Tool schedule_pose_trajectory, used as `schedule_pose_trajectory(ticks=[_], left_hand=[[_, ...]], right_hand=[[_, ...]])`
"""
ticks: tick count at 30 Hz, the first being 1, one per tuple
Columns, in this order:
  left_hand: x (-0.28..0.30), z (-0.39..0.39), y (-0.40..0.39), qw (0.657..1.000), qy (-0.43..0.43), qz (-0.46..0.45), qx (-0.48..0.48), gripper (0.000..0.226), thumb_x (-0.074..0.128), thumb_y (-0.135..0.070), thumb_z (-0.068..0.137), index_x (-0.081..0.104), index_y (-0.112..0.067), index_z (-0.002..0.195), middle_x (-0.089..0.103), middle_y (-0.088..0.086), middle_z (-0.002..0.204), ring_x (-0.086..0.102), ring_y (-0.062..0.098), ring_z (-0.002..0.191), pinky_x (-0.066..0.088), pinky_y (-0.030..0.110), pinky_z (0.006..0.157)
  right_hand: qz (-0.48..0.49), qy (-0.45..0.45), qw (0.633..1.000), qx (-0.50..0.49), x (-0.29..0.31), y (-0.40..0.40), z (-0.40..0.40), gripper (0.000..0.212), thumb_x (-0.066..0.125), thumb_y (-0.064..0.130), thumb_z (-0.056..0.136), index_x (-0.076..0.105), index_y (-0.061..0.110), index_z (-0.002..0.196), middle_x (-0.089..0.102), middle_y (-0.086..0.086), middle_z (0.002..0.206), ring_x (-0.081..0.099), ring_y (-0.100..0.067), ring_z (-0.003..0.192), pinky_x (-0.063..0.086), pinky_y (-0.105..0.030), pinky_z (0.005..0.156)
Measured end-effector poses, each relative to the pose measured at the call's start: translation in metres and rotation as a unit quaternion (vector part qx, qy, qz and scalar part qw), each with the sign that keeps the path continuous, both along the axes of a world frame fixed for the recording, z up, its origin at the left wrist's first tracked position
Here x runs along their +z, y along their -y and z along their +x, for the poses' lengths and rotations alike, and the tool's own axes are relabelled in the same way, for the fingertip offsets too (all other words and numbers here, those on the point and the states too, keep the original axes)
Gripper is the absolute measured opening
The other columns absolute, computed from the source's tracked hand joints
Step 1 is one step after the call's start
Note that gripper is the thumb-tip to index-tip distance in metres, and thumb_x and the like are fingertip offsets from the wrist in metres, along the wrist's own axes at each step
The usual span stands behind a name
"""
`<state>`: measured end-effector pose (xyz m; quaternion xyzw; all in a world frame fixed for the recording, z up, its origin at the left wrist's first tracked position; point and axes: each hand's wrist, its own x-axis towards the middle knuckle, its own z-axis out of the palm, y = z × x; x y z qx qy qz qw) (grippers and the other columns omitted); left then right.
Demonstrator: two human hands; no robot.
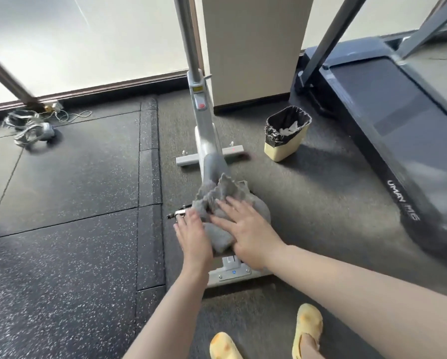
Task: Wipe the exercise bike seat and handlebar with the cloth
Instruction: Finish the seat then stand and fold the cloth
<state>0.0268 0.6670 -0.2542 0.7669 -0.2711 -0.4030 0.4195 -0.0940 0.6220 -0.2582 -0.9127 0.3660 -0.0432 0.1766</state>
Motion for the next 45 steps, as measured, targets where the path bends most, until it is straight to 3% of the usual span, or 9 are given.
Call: schedule_pose_trajectory(ticks=[3, 5, 8, 10, 14, 23, 26, 35, 45], left_hand=[[0.020, -0.006, 0.007, 0.999, 0.008, 0.036, -0.003, 0.052, 0.020, -0.041, 0.100, 0.023, -0.021, 0.148, 0.005, 0.001, 0.160, -0.005, 0.013, 0.146, -0.004, 0.039, 0.117], [0.038, -0.024, 0.016, 1.000, -0.005, 0.012, -0.020, 0.045, 0.032, -0.038, 0.099, 0.052, -0.019, 0.134, 0.040, 0.008, 0.149, 0.028, 0.014, 0.141, 0.020, 0.039, 0.116], [0.075, -0.064, 0.036, 0.974, -0.214, -0.059, -0.044, 0.030, 0.055, -0.056, 0.082, 0.077, -0.037, 0.078, 0.076, -0.005, 0.084, 0.070, 0.002, 0.082, 0.055, 0.021, 0.065], [0.089, -0.092, 0.055, 0.944, -0.308, -0.065, -0.099, 0.045, 0.063, -0.067, 0.067, 0.075, -0.032, 0.094, 0.075, 0.001, 0.096, 0.071, 0.017, 0.090, 0.056, 0.030, 0.064], [0.101, -0.154, 0.093, 0.931, -0.330, -0.086, -0.129, 0.055, 0.078, -0.049, 0.064, 0.069, -0.020, 0.109, 0.070, 0.010, 0.112, 0.067, 0.027, 0.103, 0.054, 0.040, 0.080], [0.114, -0.250, 0.136, 0.929, -0.327, -0.140, -0.100, 0.040, 0.073, -0.023, 0.074, 0.066, -0.010, 0.112, 0.070, 0.016, 0.110, 0.069, 0.027, 0.096, 0.058, 0.030, 0.072], [0.125, -0.250, 0.154, 0.931, -0.314, -0.151, -0.108, 0.030, 0.070, -0.022, 0.079, 0.070, -0.010, 0.106, 0.070, 0.017, 0.109, 0.068, 0.029, 0.099, 0.058, 0.032, 0.077], [0.139, -0.239, 0.226, 0.930, -0.305, -0.197, -0.065, 0.022, 0.069, -0.018, 0.079, 0.072, -0.007, 0.098, 0.070, 0.023, 0.103, 0.068, 0.036, 0.095, 0.058, 0.038, 0.072], [0.181, -0.132, 0.384, 0.947, -0.202, -0.242, -0.058, 0.037, 0.076, -0.016, 0.073, 0.068, -0.002, 0.106, 0.073, 0.018, 0.098, 0.070, 0.030, 0.092, 0.058, 0.031, 0.074]], right_hand=[[0.226, 0.045, 0.969, 0.093, 0.030, -0.005, -0.052, 0.063, 0.043, 0.001, 0.085, 0.040, 0.030, 0.141, 0.019, 0.007, 0.157, 0.003, -0.006, 0.145, 0.001, -0.026, 0.118], [0.450, 0.207, 0.869, -0.008, 0.061, 0.007, -0.076, 0.041, 0.044, 0.007, 0.096, 0.053, 0.029, 0.129, 0.051, 0.012, 0.136, 0.040, -0.001, 0.130, 0.033, -0.014, 0.104], [0.588, 0.358, 0.696, -0.204, 0.083, 0.041, -0.118, 0.021, 0.050, 0.028, 0.094, 0.065, 0.021, 0.106, 0.073, 0.001, 0.102, 0.069, -0.013, 0.092, 0.057, -0.026, 0.075], [0.614, 0.354, 0.663, -0.242, 0.092, 0.064, -0.149, 0.036, 0.050, 0.043, 0.090, 0.068, 0.016, 0.105, 0.073, -0.005, 0.104, 0.070, -0.020, 0.093, 0.057, -0.036, 0.078], [0.610, 0.301, 0.697, -0.227, 0.111, 0.105, -0.215, 0.059, 0.053, 0.060, 0.076, 0.066, 0.017, 0.115, 0.070, -0.005, 0.113, 0.067, -0.022, 0.104, 0.054, -0.038, 0.084], [0.506, 0.360, 0.740, -0.259, 0.122, 0.179, -0.300, 0.036, 0.068, 0.037, 0.081, 0.068, 0.012, 0.107, 0.072, -0.011, 0.105, 0.067, -0.031, 0.101, 0.044, -0.058, 0.097], [0.445, 0.397, 0.750, -0.285, 0.123, 0.196, -0.296, 0.058, 0.075, 0.041, 0.069, 0.055, 0.013, 0.116, 0.068, -0.004, 0.108, 0.065, -0.019, 0.097, 0.053, -0.047, 0.085], [0.439, 0.408, 0.772, -0.211, 0.132, 0.260, -0.280, 0.018, 0.070, 0.028, 0.082, 0.060, 0.013, 0.085, 0.065, -0.006, 0.085, 0.062, -0.013, 0.075, 0.051, -0.031, 0.066], [0.278, 0.409, 0.842, -0.217, 0.169, 0.445, -0.167, 0.020, 0.052, 0.022, 0.094, 0.050, 0.011, 0.077, 0.054, -0.009, 0.076, 0.054, -0.023, 0.075, 0.047, -0.049, 0.088]])
